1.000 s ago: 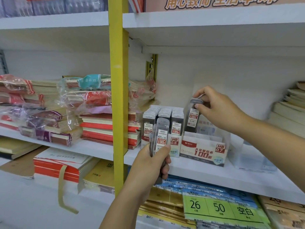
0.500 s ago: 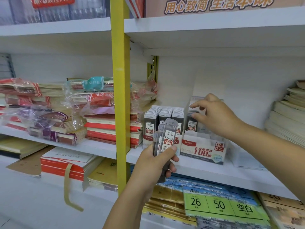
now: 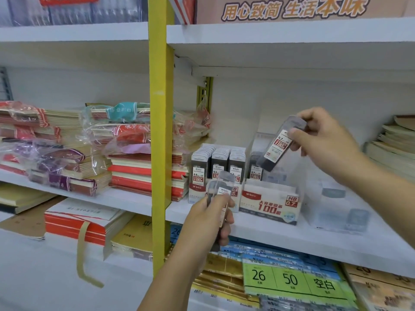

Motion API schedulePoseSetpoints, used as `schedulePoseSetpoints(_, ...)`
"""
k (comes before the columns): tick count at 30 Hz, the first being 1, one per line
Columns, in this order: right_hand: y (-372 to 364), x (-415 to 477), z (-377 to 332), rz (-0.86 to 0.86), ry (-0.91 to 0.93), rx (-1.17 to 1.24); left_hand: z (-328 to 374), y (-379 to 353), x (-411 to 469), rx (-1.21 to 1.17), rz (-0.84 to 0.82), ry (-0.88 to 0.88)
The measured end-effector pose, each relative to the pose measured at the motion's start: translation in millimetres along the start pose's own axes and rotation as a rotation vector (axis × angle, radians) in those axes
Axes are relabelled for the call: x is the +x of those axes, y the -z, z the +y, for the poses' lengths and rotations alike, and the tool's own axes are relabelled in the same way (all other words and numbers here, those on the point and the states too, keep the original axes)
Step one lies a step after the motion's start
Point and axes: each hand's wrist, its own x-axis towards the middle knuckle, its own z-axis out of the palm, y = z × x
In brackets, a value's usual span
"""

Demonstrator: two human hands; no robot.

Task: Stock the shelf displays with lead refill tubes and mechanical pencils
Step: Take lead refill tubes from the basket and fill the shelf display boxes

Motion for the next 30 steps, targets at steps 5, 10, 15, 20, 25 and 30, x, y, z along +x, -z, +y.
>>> schedulePoseSetpoints(5,-0.9,18.2,20.9,-0.134,0.169,-0.567,-6.2,7.8,5.3,0.004,-0.029,-0.063)
schedulePoseSetpoints(10,-12.5,23.2,33.3,-0.263,0.107,-0.624,-5.1,10.6,4.6,-0.005,-0.024,-0.131)
schedulePoseSetpoints(15,-18.6,22.0,39.5,-0.280,0.139,-0.700,-5.5,9.3,3.3,-0.031,-0.077,-0.148)
schedulePoseSetpoints(20,-18.4,21.7,39.6,-0.192,0.240,-0.987,-4.6,5.3,2.6,-0.070,-0.112,-0.181)
schedulePoseSetpoints(25,-19.8,-0.8,21.5,-0.144,0.240,-0.785,-2.5,4.6,-0.8,-0.062,-0.136,-0.212)
schedulePoseSetpoints(30,-34.8,-46.7,-16.7,-0.547,-0.083,0.018,-0.6,-1.4,-3.1,-0.074,-0.164,-0.221)
